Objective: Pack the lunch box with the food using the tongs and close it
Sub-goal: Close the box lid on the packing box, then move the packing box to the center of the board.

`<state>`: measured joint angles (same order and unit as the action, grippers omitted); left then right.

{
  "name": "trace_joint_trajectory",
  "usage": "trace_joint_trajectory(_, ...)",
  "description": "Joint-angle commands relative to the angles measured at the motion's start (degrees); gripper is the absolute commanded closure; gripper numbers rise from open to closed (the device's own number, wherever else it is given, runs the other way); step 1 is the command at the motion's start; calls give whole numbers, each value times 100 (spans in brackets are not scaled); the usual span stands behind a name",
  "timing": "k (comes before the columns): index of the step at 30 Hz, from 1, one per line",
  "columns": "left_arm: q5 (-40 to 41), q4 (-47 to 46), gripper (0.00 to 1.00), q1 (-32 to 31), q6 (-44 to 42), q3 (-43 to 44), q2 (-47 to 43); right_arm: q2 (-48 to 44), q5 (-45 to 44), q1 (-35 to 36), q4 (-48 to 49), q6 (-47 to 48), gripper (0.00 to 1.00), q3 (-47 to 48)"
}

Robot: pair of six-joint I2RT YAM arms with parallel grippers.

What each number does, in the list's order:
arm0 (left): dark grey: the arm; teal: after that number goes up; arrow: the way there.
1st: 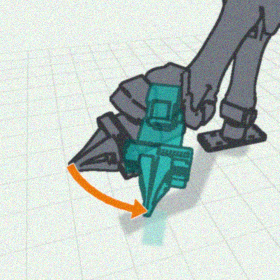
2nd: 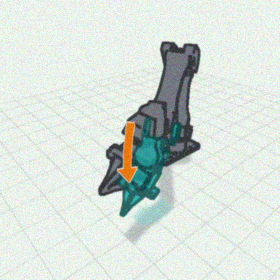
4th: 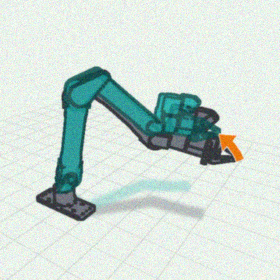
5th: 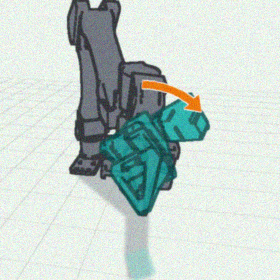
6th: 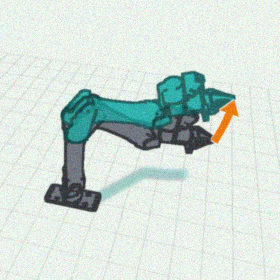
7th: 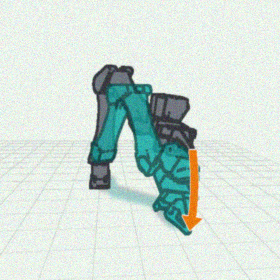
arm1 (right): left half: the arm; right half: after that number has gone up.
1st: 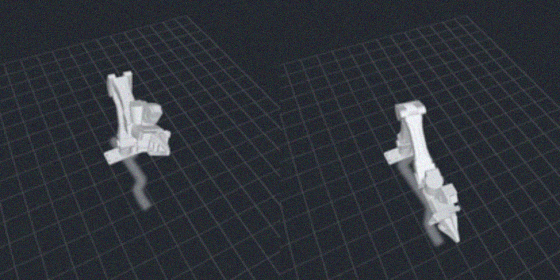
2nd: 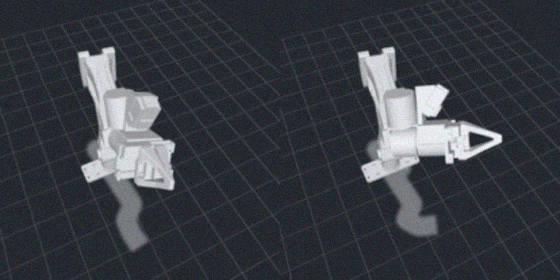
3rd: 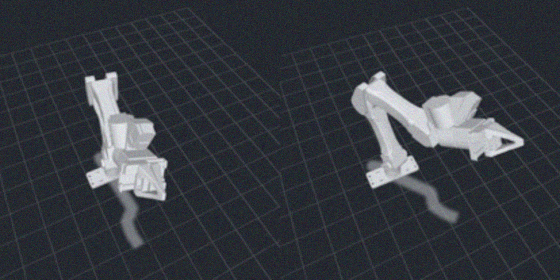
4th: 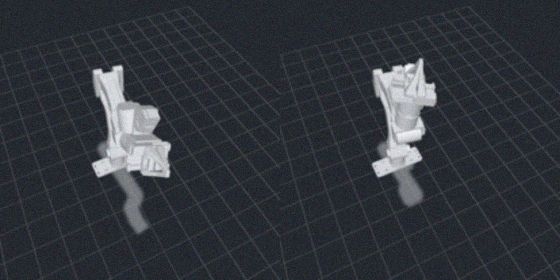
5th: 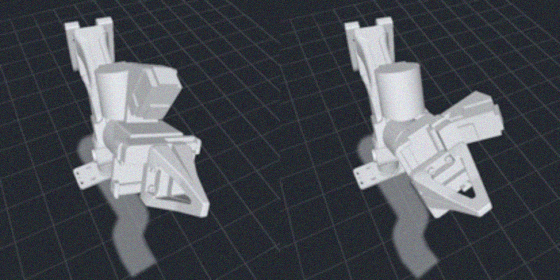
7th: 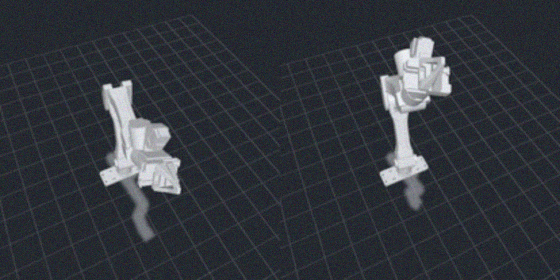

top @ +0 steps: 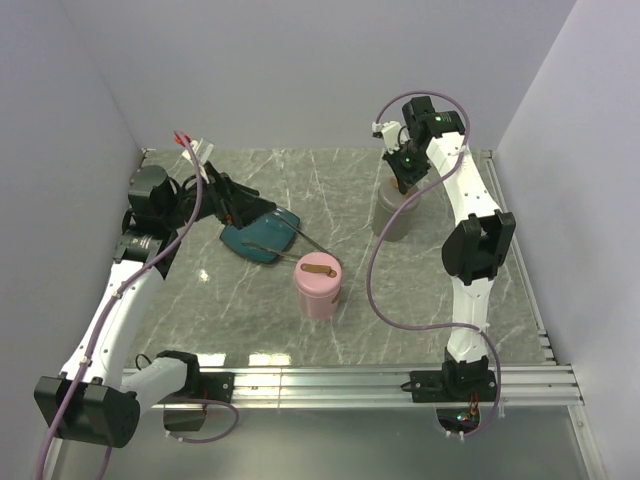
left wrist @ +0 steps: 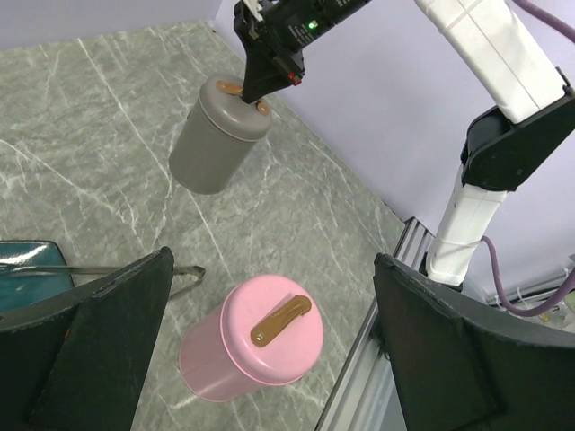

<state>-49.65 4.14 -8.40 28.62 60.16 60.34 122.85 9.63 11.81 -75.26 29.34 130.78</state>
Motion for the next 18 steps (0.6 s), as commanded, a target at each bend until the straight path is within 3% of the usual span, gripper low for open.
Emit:
trace_joint_trajectory(1,-27,-344,1,41,178,-4,-39,98,57,75,-67,54,100,-44)
trace_joint_trajectory(10,-54,-291,1,76,153,-4,-4,450,311,75,-304,159,100,-193)
trace_joint_trajectory(18,-54,-317,1,85,187,-4,57,179,1173,119,-744,581,100,-895)
